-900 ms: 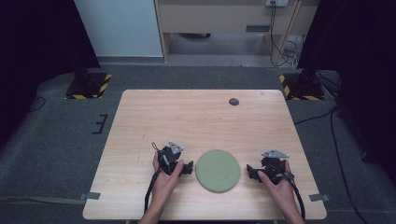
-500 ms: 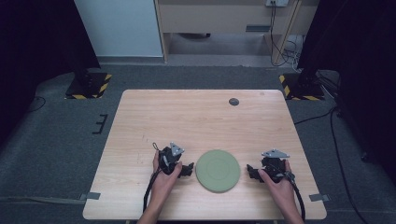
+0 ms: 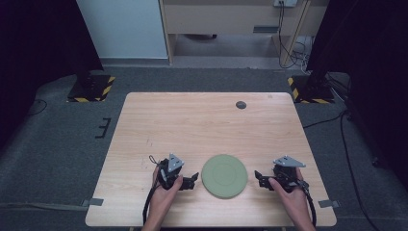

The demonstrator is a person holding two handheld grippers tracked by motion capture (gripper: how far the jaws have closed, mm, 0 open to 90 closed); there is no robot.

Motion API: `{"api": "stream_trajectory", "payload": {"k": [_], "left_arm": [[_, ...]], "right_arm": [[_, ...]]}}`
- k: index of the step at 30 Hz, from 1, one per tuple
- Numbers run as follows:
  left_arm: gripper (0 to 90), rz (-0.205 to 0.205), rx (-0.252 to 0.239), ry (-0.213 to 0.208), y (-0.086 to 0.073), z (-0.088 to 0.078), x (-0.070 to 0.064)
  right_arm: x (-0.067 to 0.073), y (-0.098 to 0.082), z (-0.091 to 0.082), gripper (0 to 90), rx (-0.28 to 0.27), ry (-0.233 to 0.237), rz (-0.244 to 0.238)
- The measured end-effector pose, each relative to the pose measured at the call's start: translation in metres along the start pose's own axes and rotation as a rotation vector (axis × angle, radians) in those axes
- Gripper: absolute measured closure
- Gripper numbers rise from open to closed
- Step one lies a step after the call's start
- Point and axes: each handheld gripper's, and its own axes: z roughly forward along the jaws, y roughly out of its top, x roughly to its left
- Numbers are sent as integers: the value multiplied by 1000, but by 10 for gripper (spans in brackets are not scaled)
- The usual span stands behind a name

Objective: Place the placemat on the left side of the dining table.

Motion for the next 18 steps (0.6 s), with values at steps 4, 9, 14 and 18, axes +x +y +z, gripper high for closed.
{"api": "stream_trajectory", "payload": {"k": [4, 9, 14, 18], "left_arm": [[37, 28, -8, -32, -1, -4, -10], [36, 54, -3, -52, -1, -1, -23], [33, 87, 23, -86, -1, 6, -35], [32, 101, 31, -80, -2, 7, -36]], "right_arm": [[6, -1, -2, 42, -2, 32, -22], [14, -2, -3, 43, -9, 64, -38], [18, -3, -4, 45, -1, 78, -53], [20, -4, -4, 45, 11, 89, -60]]}}
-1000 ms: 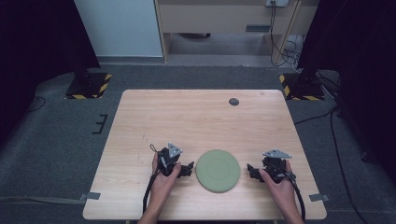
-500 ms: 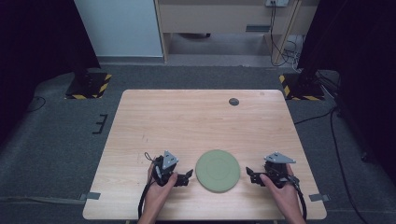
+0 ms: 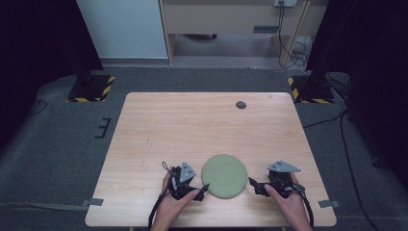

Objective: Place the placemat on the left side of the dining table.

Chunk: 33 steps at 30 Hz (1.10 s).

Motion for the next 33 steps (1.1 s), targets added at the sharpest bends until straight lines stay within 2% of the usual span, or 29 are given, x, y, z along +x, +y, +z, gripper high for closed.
{"api": "stream_trajectory", "payload": {"k": [5, 6, 10, 14, 16, 21, 33], "left_arm": [[33, -14, -6, 10, -1, 0, 2], [33, -15, 1, 2, -1, 1, 2], [32, -1, 14, -4, -1, 3, -2], [39, 18, 26, 16, 0, 5, -4], [27, 10, 26, 19, 0, 6, -4], [29, 22, 31, 27, 1, 6, -4], [14, 23, 34, 44, 3, 9, -3]], "right_arm": [[6, -1, 6, 47, 26, 11, -27], [7, -1, 7, 46, 32, 13, -36], [9, -2, 11, 48, 52, 15, -46], [10, -2, 15, 46, 61, 14, -60], [10, -2, 15, 41, 62, 9, -60], [11, -2, 16, 26, 64, 1, -60], [11, 0, 18, 19, 57, -27, -55]]}}
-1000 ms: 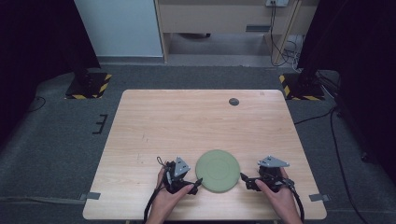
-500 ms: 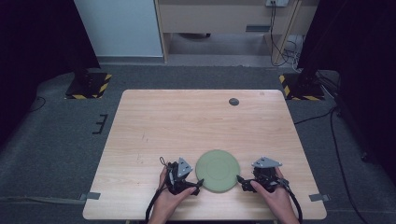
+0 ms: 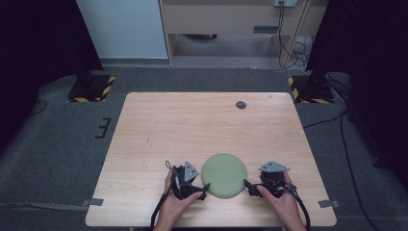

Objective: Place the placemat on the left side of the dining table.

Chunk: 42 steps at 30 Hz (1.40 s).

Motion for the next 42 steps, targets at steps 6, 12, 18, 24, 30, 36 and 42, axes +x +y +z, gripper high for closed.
{"api": "stream_trajectory", "payload": {"k": [6, 12, 18, 24, 30, 36, 42], "left_arm": [[11, 4, 0, 8, 2, 2, 1], [1, 2, 2, 14, 3, 5, 3], [22, 4, -1, 20, 3, 3, 1], [10, 28, 7, 42, 3, 4, -1], [2, 37, 5, 56, 7, 8, 1], [0, 25, -2, 61, 9, 12, 4], [22, 25, -9, 56, 8, 11, 4]], "right_arm": [[0, 1, 1, 16, -1, -8, 5], [-1, 1, 2, 13, -5, -20, 8], [-1, 1, 0, 47, -8, -8, 6], [2, 1, 0, 35, -8, 2, -5], [0, 2, 1, 18, -8, -15, 7], [-2, 4, 4, 7, -10, -41, 31], [-2, 4, 5, 26, -15, -48, 35]]}}
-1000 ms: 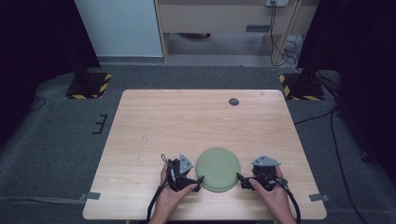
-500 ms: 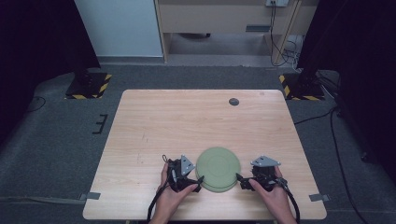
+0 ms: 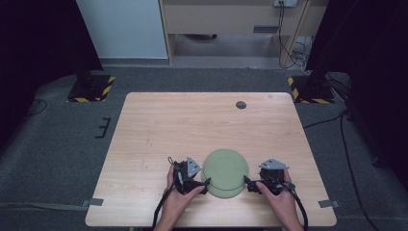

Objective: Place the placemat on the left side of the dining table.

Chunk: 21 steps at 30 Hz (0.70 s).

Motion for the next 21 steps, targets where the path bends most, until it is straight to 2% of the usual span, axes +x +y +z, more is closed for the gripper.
{"api": "stream_trajectory", "payload": {"k": [4, 7, 17, 21], "left_arm": [[28, 18, 3, 3, 0, 0, -3], [7, 14, 5, 6, 1, 1, -2], [15, 9, -2, 16, 3, 5, 2], [33, 17, -17, -7, 4, 2, 0]], "right_arm": [[2, -1, -3, 38, 8, 11, -17], [4, -1, -2, 26, 8, 9, -20], [3, 2, 4, 9, 4, -16, 14], [3, 1, 1, 36, 8, -15, 3]]}}
